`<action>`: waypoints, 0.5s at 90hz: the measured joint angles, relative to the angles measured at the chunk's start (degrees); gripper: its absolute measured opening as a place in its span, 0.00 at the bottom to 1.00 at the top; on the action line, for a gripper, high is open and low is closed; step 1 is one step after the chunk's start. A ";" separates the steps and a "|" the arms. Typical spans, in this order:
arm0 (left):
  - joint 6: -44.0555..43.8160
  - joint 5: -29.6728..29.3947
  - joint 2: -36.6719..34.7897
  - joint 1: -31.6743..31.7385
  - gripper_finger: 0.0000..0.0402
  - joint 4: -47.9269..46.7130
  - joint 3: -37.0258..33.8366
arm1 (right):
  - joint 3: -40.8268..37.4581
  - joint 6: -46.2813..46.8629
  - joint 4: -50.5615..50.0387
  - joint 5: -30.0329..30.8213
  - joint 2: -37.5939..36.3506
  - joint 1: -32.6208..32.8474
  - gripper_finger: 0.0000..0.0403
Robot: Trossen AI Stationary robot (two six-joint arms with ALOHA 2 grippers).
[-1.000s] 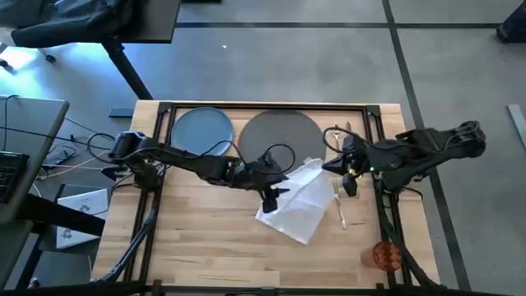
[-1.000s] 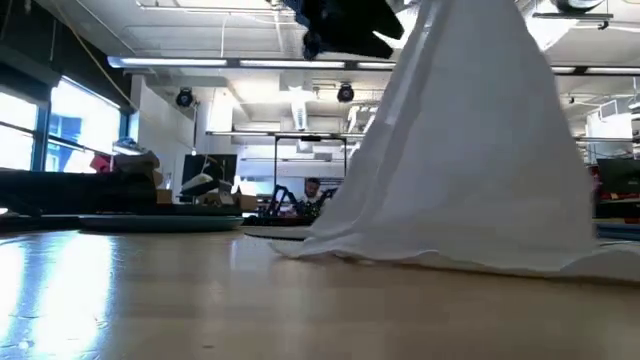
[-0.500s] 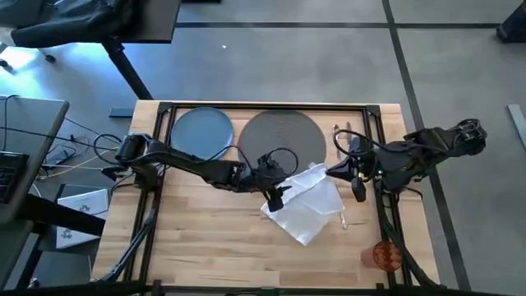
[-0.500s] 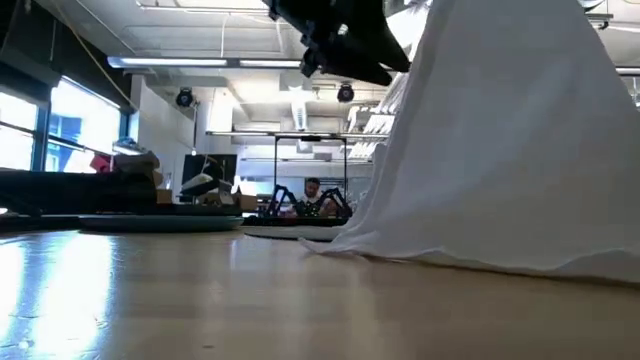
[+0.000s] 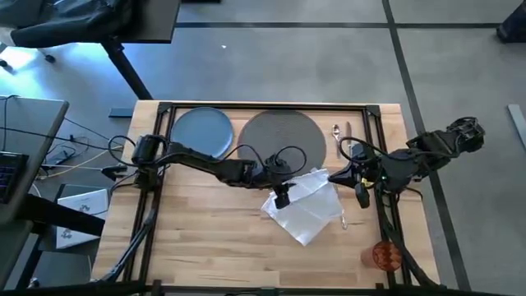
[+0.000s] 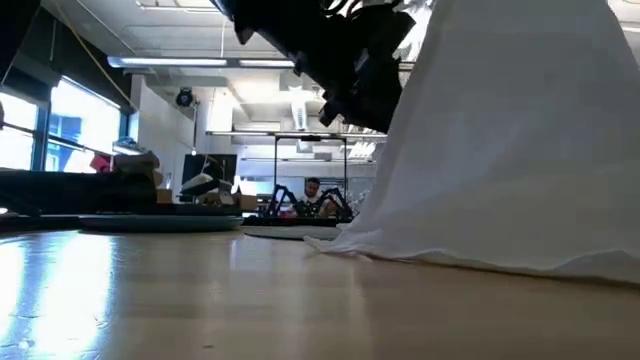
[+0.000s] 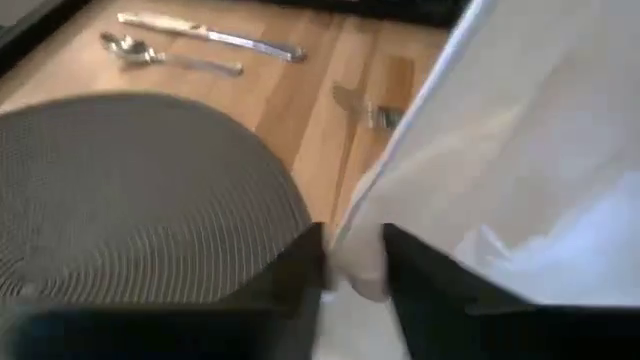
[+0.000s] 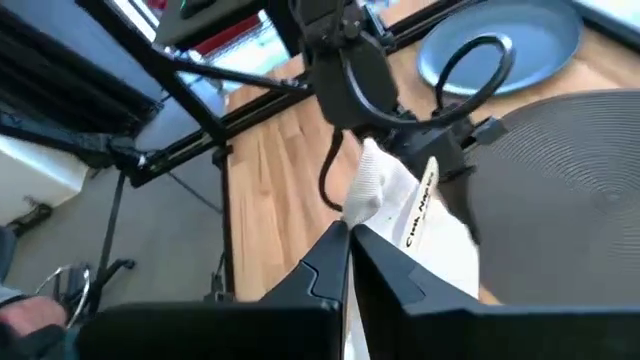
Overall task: Set table place
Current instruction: Fold the white table napkin
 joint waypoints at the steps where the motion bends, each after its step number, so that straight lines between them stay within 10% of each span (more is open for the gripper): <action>1: 0.00 -0.13 -0.35 0.03 0.05 -0.49 0.00 | 0.00 0.03 -0.01 0.33 0.00 0.20 0.00; 45: 12.73 -6.22 -21.42 -3.01 0.00 -28.49 16.52 | 5.40 -7.86 -0.93 24.74 -1.18 3.03 0.00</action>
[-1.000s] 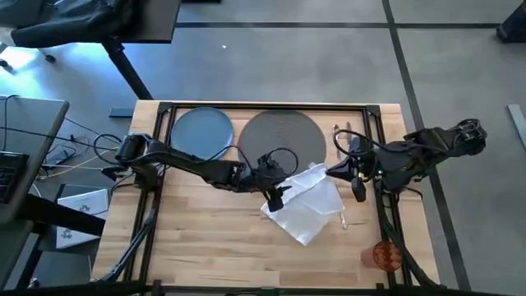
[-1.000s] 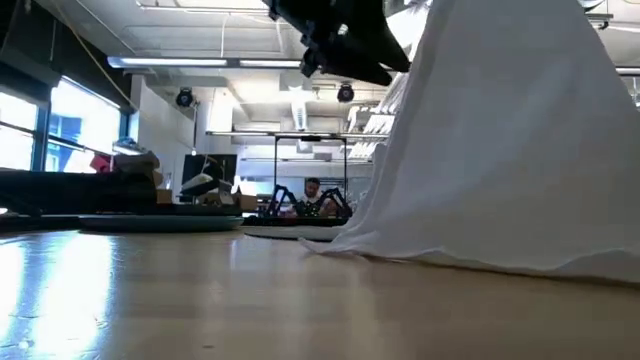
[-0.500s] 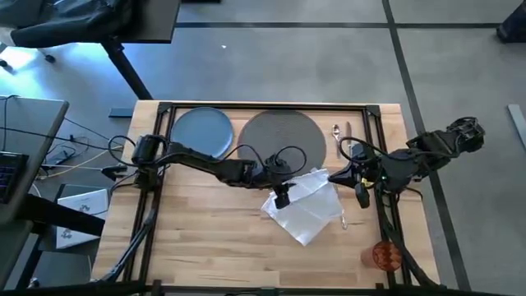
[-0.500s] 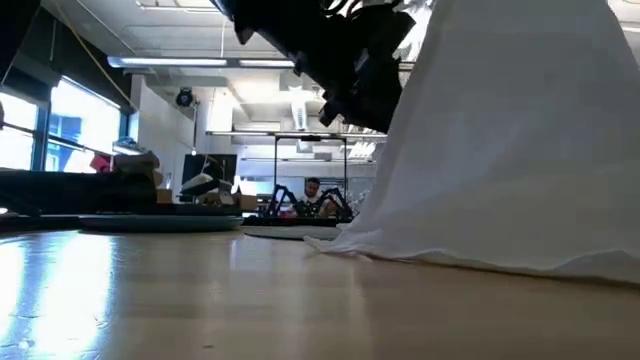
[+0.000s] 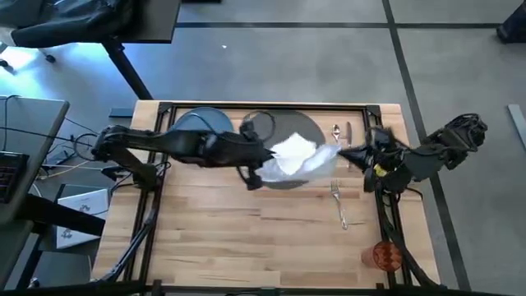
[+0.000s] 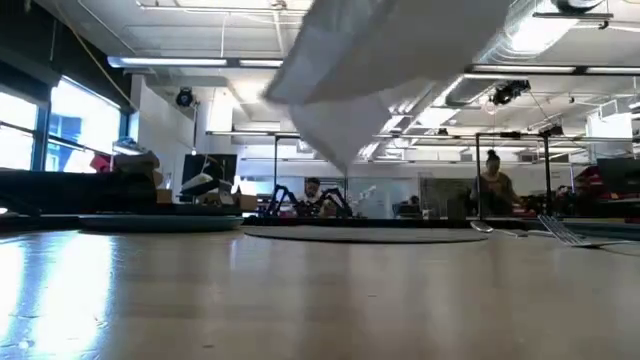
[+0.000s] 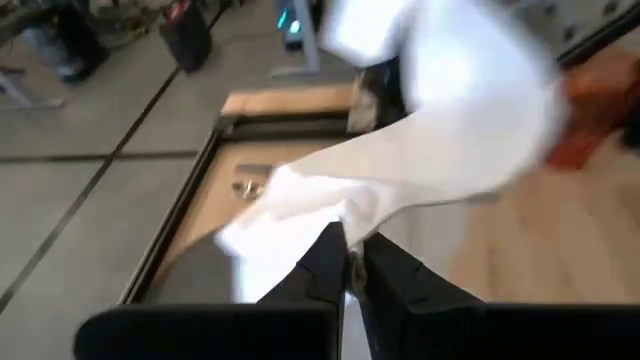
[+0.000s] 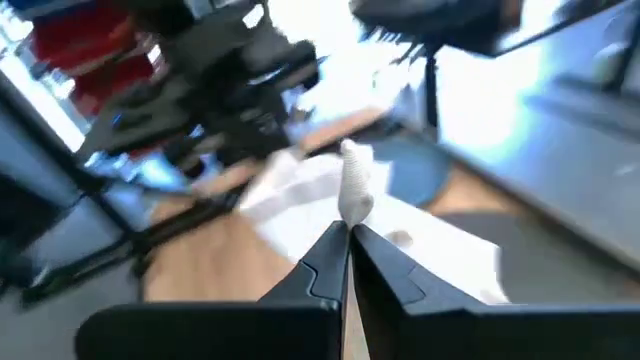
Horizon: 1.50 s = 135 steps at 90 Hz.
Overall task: Set table place
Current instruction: Fold the white table napkin
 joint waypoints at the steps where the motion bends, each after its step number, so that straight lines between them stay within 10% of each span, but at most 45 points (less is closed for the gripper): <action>1: -0.36 0.08 -0.21 -0.08 0.00 -0.17 0.03 | -0.03 -0.31 -0.23 0.00 0.12 -0.14 0.00; 26: -12.91 2.14 4.18 -1.72 0.02 -9.01 -6.76 | -14.00 9.70 -5.44 -14.52 1.35 -3.20 0.00; 54: -18.60 12.28 12.40 -3.63 0.25 -11.97 -7.95 | -33.99 18.22 3.72 -31.96 1.23 -3.09 0.00; 95: -21.75 17.01 13.57 -3.93 0.21 -14.34 -7.89 | -47.39 25.71 8.43 -48.77 1.24 -3.29 0.01; 135: -21.79 19.32 13.53 -5.23 0.21 -18.15 -7.89 | -45.70 9.01 17.50 -53.28 2.29 -1.64 0.48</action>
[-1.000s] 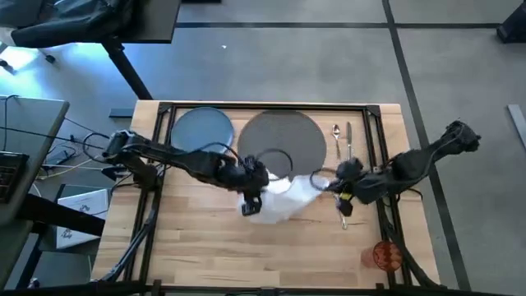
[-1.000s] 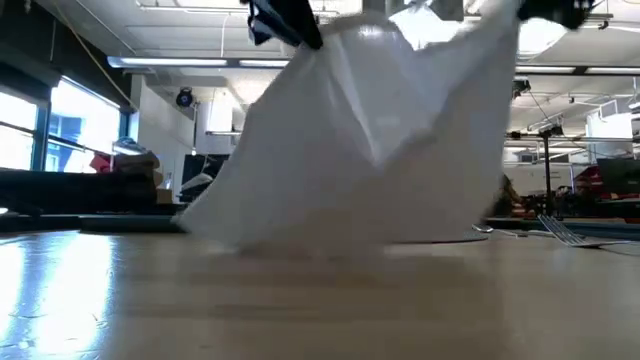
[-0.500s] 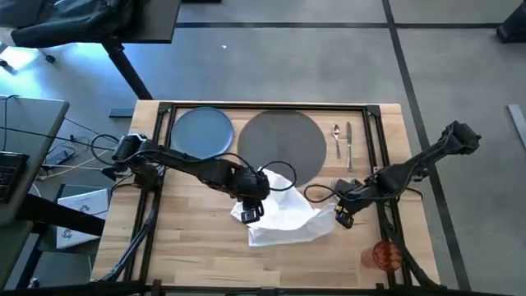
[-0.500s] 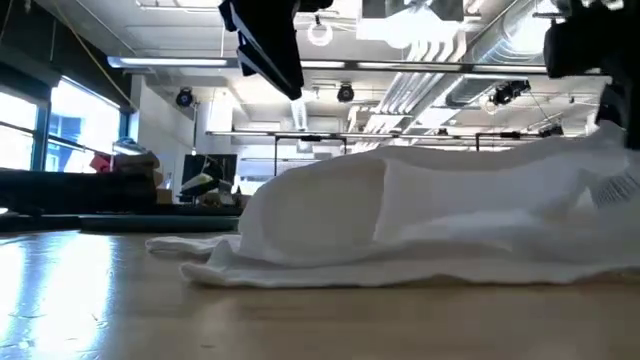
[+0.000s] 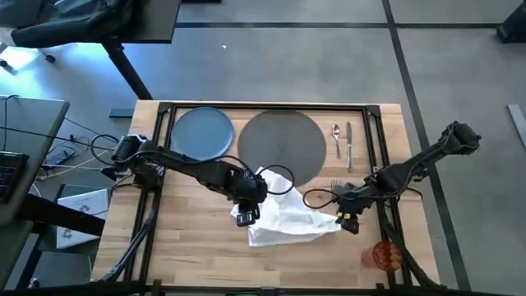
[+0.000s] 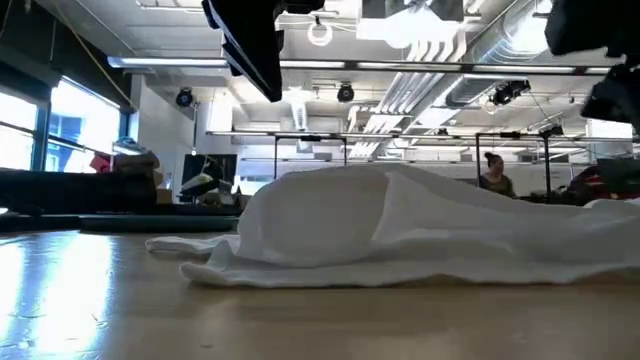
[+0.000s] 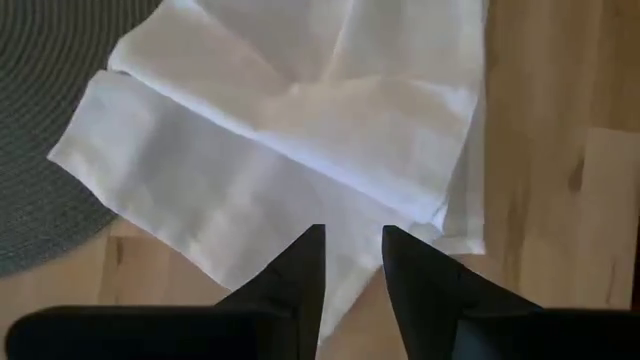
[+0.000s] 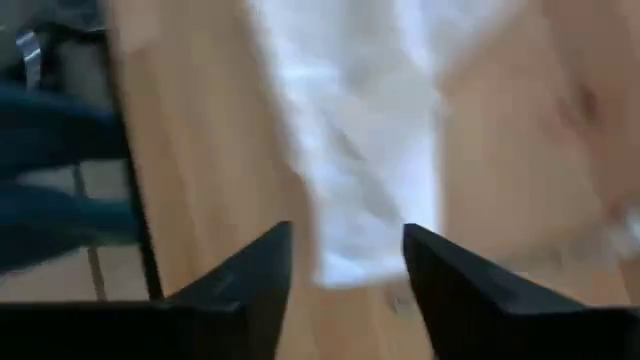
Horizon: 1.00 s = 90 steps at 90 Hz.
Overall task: Set table place
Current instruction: Fold the white table napkin
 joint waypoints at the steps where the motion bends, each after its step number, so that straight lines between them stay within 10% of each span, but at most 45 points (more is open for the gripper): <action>1: 0.00 0.04 0.00 -0.06 0.21 -0.10 0.00 | 0.00 -0.99 0.35 0.01 0.26 0.35 0.49; 29: -0.82 0.57 0.00 -1.84 0.21 -1.79 0.00 | 2.96 -16.87 1.20 5.86 13.83 9.67 0.50; 58: -2.11 0.63 -0.02 -3.27 0.21 -1.88 0.00 | 11.35 -13.68 -14.97 20.76 28.10 10.31 0.26; 70: -2.97 0.59 -0.02 -3.29 0.21 -1.89 0.00 | 11.52 -11.05 -14.69 17.11 29.10 7.99 0.04; 90: -3.24 -2.83 0.06 -3.29 0.21 0.66 0.00 | 16.14 9.35 -27.42 23.79 17.72 4.11 0.00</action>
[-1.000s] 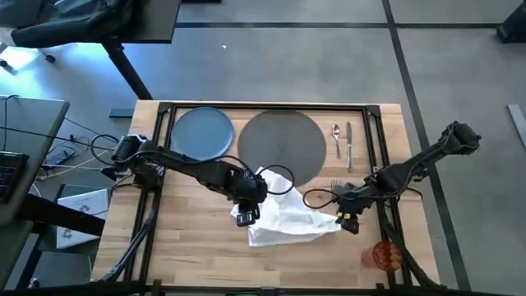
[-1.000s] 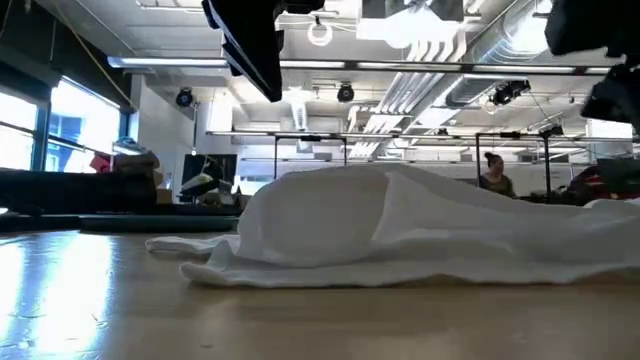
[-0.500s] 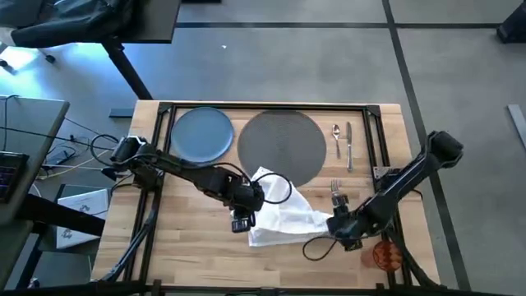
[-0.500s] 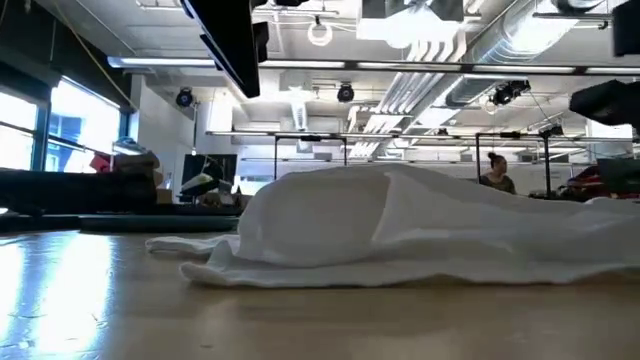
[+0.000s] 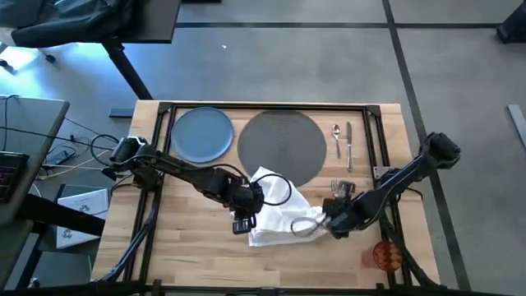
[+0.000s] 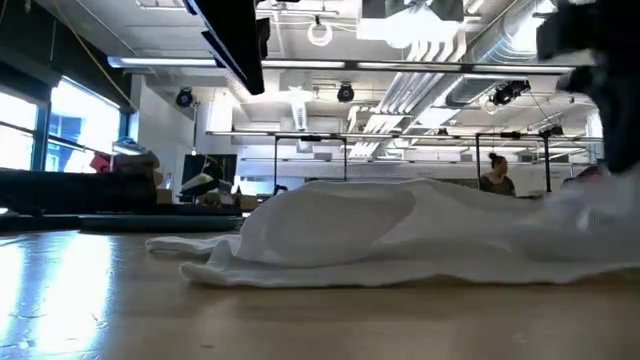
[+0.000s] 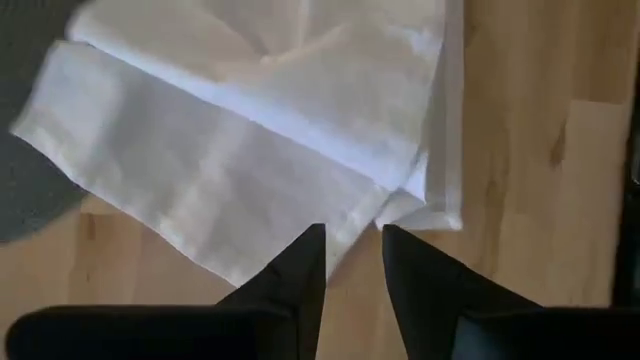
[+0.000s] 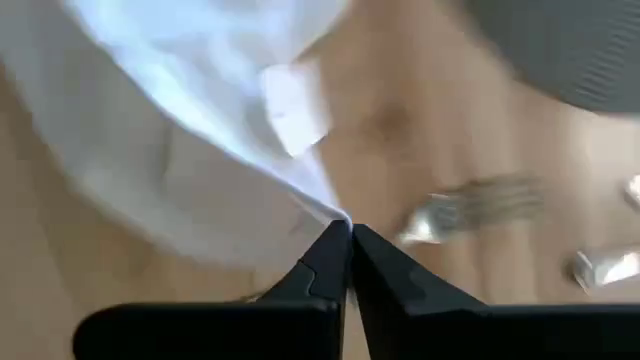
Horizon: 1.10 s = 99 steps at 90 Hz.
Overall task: Set table place
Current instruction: Fold the white table napkin
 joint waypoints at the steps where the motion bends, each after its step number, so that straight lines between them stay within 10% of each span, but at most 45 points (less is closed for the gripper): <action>1: 0.08 -0.22 0.02 0.00 0.21 0.43 0.00 | 0.23 1.20 -0.59 0.38 -0.84 -0.21 0.00; 32: -4.80 0.50 0.22 1.06 0.37 24.61 -9.56 | 6.33 31.87 -21.28 10.87 -19.94 -6.21 0.00; 53: 0.24 -3.95 0.87 0.84 0.47 43.47 -16.72 | 13.53 26.76 -21.67 12.73 -22.35 -9.46 0.00; 72: 9.31 5.21 7.85 -0.98 0.43 55.24 -17.51 | 14.81 20.28 -21.63 12.26 -22.18 -11.64 0.00; 99: 6.71 -1.26 17.88 -5.42 0.39 50.65 -11.58 | 14.76 15.99 -21.46 11.93 -22.20 -12.13 0.00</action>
